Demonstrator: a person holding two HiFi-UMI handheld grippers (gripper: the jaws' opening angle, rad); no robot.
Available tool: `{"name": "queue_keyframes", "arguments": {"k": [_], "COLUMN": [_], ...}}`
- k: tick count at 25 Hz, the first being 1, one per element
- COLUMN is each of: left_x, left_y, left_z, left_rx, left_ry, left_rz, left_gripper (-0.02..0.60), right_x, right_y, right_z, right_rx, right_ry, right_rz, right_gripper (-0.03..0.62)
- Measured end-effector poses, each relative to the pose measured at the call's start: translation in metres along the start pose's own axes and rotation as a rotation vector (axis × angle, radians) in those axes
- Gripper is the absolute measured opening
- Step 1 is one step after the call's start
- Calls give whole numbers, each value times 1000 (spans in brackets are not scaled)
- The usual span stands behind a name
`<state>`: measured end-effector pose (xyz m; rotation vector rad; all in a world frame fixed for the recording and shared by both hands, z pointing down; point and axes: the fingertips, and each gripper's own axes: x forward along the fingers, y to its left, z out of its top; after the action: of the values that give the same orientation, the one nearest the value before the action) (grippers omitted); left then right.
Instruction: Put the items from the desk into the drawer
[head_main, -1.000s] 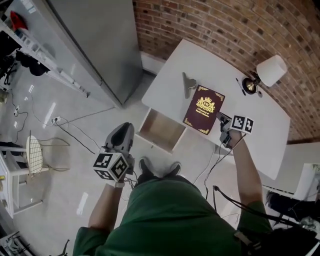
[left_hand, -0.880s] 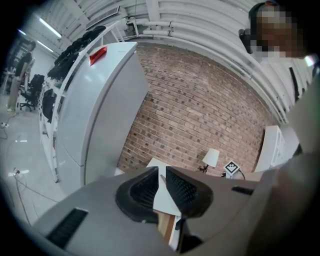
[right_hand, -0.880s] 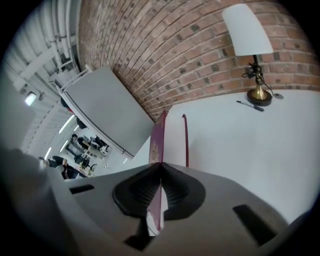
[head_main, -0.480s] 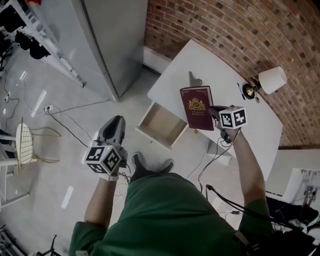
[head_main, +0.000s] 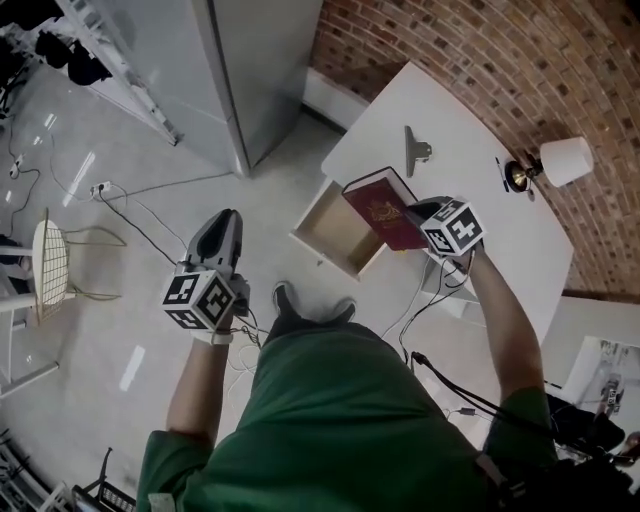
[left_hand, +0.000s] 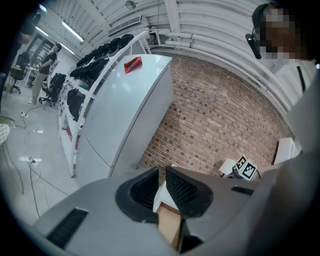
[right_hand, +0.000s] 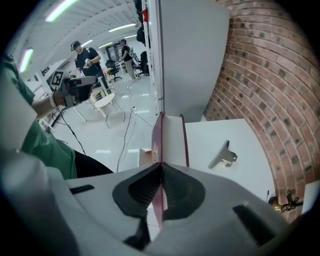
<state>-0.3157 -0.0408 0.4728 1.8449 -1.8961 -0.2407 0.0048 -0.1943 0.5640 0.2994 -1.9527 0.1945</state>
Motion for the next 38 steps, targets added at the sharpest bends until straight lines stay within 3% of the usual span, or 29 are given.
{"name": "queue_keyframes", "arguments": {"k": [6,14,21,34,38], "left_x": [0,3,-1,11,4], "left_y": [15,22,32,32,37], "left_z": [7,-7,-27,-83,-98], "left_rx": [30,53,89,80,81], "left_ry": [17,88,178,291,323], "left_rz": [15,25,50,73,98], "left_gripper": [41,41,41,41,41], "right_x": [43,110,177,292,313], "right_y": [34,57,55,48,47], "right_z": [5,-20,-49,-79,-83], "right_rx": [-92,-80,-115,-100,-109], "right_ry": [77,100,142,223,228], "right_rz": [37,41,-32,0,47], "right_gripper": [9,9,9,9,9]}}
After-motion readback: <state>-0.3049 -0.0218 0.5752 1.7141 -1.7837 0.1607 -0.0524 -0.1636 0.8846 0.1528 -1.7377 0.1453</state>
